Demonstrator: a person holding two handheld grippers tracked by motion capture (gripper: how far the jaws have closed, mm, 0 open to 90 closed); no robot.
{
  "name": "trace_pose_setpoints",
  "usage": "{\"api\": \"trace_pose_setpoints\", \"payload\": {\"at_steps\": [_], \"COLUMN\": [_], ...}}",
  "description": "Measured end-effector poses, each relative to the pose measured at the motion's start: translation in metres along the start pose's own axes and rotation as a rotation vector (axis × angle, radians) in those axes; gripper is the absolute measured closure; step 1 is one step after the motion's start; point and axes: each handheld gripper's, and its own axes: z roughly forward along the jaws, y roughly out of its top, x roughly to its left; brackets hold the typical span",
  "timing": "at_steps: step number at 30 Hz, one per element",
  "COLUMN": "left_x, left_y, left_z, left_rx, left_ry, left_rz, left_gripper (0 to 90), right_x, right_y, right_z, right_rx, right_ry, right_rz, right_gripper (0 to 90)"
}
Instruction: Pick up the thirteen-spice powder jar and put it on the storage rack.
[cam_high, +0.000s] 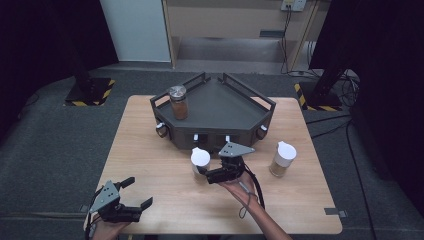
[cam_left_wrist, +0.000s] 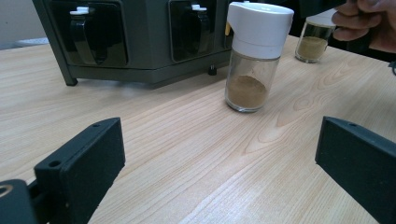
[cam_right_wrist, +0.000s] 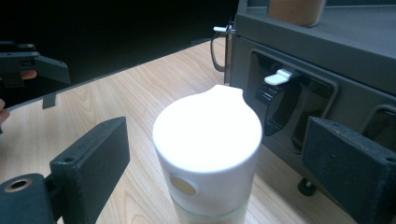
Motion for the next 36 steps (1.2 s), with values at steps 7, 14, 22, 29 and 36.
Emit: {"api": "trace_pose_setpoints", "payload": {"at_steps": [7,14,22,29,36], "left_x": [0.001,0.001,0.0,0.0,0.0], "left_y": [0.0,0.0,0.001,0.001,0.001], "left_z": [0.0,0.0,0.002,0.002,0.002], "left_rx": [0.002,0.003,0.013,0.015,0.016], "left_ry": [-0.001,0.0,0.0,-0.001,-0.001], "left_rz": [-0.003,-0.004,0.004,0.004,0.005], "left_gripper": [0.1,0.1,0.1,0.1,0.1], "right_x": [-0.001,-0.001,-0.001,0.004,0.007], "right_y": [-0.003,-0.01,-0.017,-0.013,-0.005], "right_z": [0.018,0.028,0.029,0.027,0.019], "right_rx": [0.022,0.022,-0.002,0.004,-0.005], "right_ry": [0.012,0.02,0.012,-0.007,-0.023], "right_rz": [-0.003,-0.008,-0.018,-0.043,-0.061], "right_gripper": [12.3,19.4,29.6,30.9,30.9]}}
